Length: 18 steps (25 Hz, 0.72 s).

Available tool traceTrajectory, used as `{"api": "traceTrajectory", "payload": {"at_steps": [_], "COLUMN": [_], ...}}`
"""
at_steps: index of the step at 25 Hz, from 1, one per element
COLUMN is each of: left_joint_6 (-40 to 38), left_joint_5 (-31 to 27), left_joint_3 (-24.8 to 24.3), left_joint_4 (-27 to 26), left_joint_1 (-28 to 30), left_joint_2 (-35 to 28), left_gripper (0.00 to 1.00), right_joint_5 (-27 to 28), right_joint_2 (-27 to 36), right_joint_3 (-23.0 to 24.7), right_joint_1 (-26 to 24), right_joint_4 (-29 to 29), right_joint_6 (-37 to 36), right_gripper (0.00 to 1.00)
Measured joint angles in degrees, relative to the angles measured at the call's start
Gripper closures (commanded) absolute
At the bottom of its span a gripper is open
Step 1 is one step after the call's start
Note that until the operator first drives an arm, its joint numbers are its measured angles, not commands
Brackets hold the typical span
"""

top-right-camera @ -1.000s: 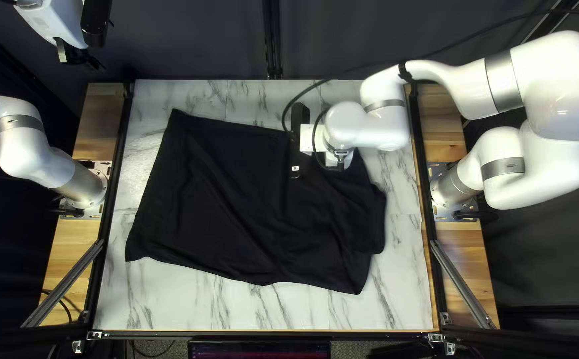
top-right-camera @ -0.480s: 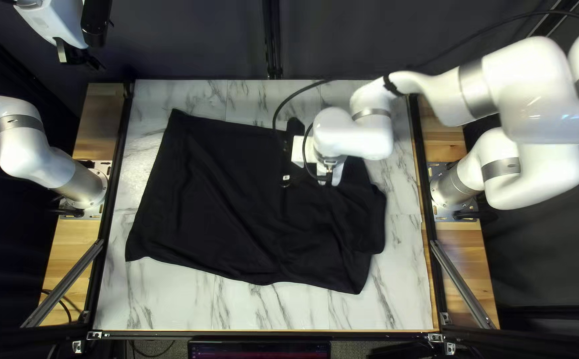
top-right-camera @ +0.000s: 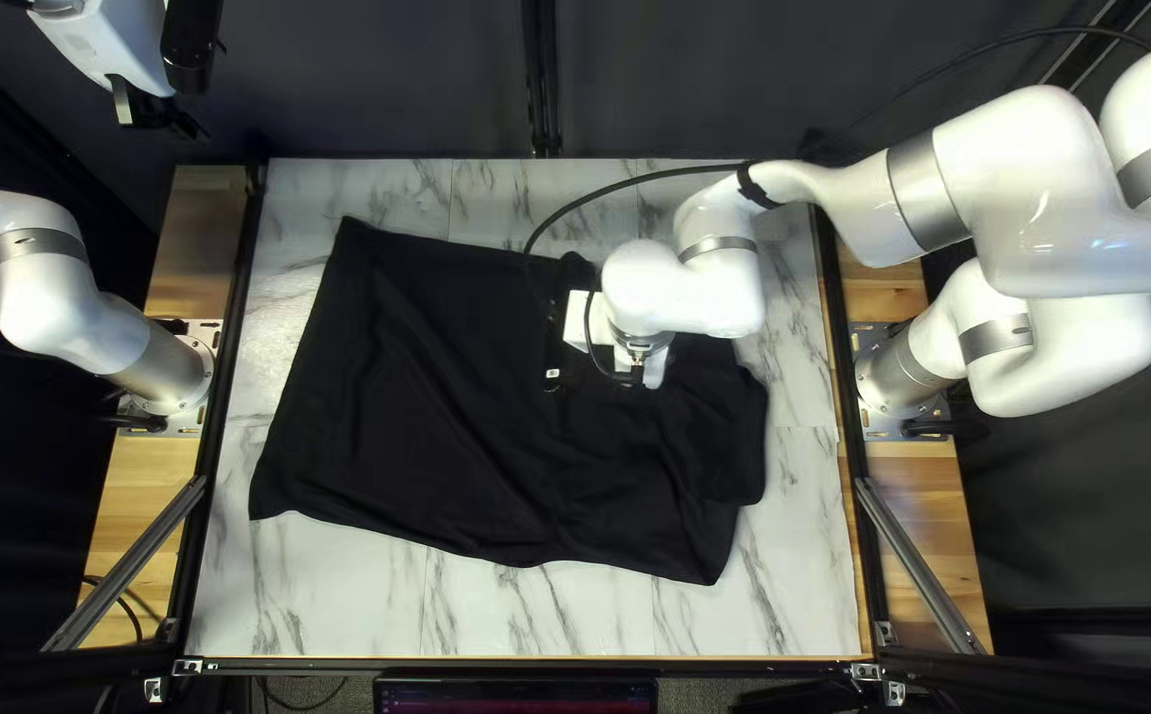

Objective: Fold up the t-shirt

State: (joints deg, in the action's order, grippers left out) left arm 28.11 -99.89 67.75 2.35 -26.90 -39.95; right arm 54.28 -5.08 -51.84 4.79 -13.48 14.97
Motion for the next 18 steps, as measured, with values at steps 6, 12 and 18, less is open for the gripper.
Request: {"api": "traceTrajectory", "payload": {"at_steps": [6, 12, 18], "left_joint_6": [0.00, 0.00, 0.00], "left_joint_5": [0.00, 0.00, 0.00], "left_joint_3": [0.00, 0.00, 0.00], "left_joint_4": [0.00, 0.00, 0.00], "left_joint_1": [0.00, 0.00, 0.00], "left_joint_2": [0.00, 0.00, 0.00], "left_gripper": [0.00, 0.00, 0.00], "right_joint_5": [-1.04, -1.94, 0.29], "right_joint_2": [-6.59, -10.26, -13.40], "right_joint_3": [-3.47, -3.65, -4.92], "right_joint_1": [1.16, 2.48, 3.05], "right_joint_4": [-9.59, -16.18, -19.20], "right_joint_6": [4.65, 9.70, 12.40], "right_gripper": [0.00, 0.00, 0.00]}}
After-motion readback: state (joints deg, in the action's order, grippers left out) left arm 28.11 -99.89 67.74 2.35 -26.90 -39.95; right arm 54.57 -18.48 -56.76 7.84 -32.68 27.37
